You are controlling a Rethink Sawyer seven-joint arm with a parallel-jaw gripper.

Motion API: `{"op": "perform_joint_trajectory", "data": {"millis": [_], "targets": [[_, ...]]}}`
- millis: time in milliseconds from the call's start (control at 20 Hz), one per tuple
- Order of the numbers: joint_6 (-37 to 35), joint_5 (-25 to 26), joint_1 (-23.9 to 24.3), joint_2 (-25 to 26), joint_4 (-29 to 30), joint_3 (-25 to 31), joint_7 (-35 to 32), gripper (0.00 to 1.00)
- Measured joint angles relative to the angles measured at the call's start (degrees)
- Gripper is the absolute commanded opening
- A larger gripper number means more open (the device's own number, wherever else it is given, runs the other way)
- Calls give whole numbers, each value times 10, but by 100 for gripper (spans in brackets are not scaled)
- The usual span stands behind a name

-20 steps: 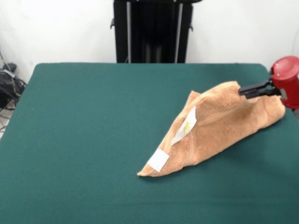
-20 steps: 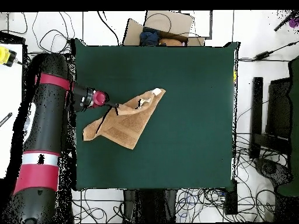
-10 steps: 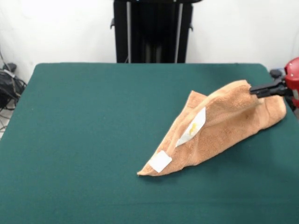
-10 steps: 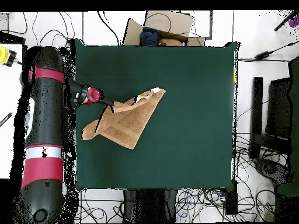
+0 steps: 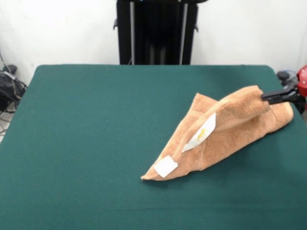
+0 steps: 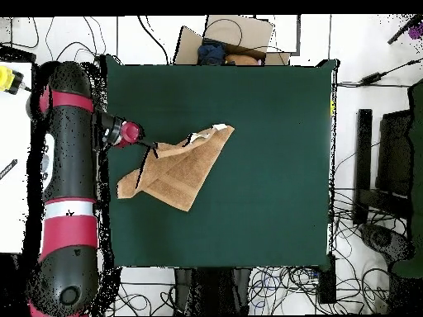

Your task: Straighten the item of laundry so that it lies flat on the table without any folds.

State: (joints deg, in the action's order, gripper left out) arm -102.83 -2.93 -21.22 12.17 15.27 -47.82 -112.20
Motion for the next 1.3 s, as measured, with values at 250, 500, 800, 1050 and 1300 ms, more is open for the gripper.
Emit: {"op": "perform_joint_trajectory", "data": {"millis": [250,500,800,1050,1300], "targets": [[-12,-4,12,0,-3,0,0,0],[-12,-4,13,-6,0,0,0,0],[-12,-4,4,-29,24,0,0,0],[-16,-4,4,-43,28,0,-1,0],[-21,-4,6,-46,27,0,-6,0]]}}
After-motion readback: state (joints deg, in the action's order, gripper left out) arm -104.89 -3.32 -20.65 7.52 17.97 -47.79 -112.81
